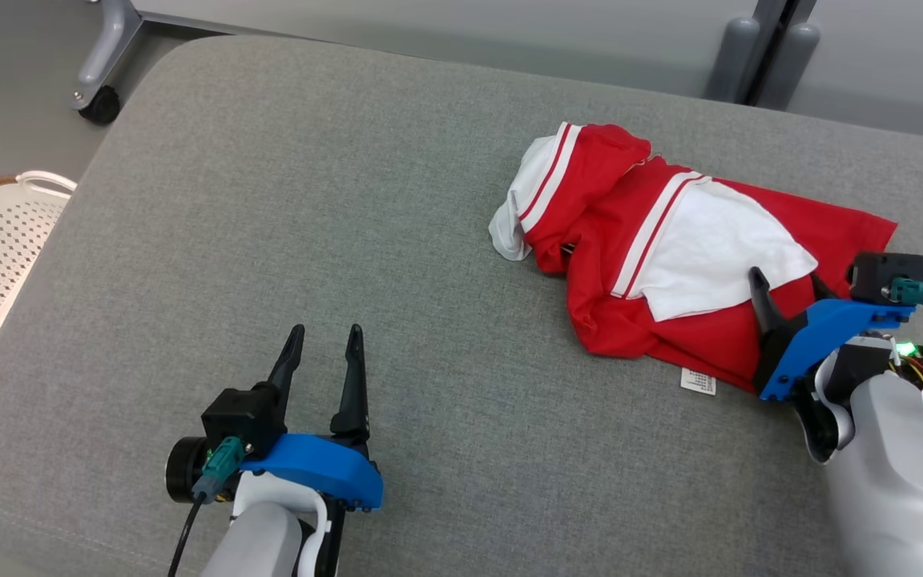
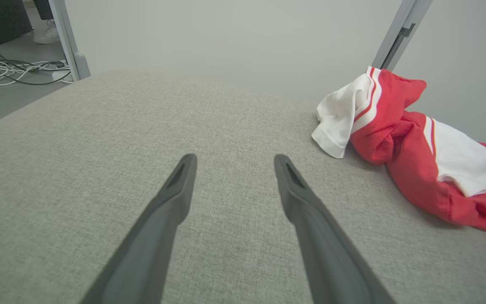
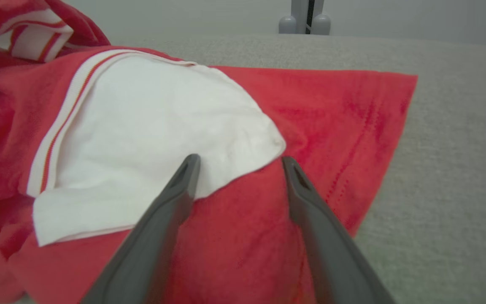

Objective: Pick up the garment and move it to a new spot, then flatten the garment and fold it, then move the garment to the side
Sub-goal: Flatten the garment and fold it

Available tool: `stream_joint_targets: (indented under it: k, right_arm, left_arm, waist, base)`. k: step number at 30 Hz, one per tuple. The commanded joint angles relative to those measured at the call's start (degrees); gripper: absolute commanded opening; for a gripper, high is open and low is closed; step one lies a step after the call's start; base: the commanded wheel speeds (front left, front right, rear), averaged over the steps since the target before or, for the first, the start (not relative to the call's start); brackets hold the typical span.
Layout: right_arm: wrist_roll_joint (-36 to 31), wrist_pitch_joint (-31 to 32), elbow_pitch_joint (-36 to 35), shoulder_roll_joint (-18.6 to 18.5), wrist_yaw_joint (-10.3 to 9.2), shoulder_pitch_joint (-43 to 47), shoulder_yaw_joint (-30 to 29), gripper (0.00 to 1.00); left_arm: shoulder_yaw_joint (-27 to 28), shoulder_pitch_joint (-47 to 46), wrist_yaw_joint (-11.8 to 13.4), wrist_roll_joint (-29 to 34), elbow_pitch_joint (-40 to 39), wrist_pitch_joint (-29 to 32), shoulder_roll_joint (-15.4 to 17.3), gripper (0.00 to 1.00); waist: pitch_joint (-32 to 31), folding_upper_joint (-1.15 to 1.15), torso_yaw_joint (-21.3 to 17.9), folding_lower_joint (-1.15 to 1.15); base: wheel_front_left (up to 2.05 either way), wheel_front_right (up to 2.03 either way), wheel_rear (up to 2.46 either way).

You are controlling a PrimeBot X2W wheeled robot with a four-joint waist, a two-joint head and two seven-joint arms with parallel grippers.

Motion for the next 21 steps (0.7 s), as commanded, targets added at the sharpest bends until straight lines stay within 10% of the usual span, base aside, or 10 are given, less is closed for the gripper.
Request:
stream_joint_targets:
  k: [1, 21]
  right_arm:
    - [0.52, -0.48, 0.44, -0.25, 0.01, -1.32, 0.14, 1.00]
    - [-5.00, -6.57, 9.09, -0.64, 0.01, -9.35, 0.48, 1.00]
  left_arm:
    - [0.05, -0.84, 0.00, 0.12, -0.17, -0.28, -0.11, 1.00]
    - [0.46, -0.69, -0.29, 0.50, -0.37, -0.28, -0.39, 1.00]
  waist:
    - [0.23, -0.01, 0.21, -0.01]
    - [1.50, -0.01, -0.57, -0.01]
  base:
    - [0.00, 0.00, 0.00]
    - [0.00, 0.00, 0.00]
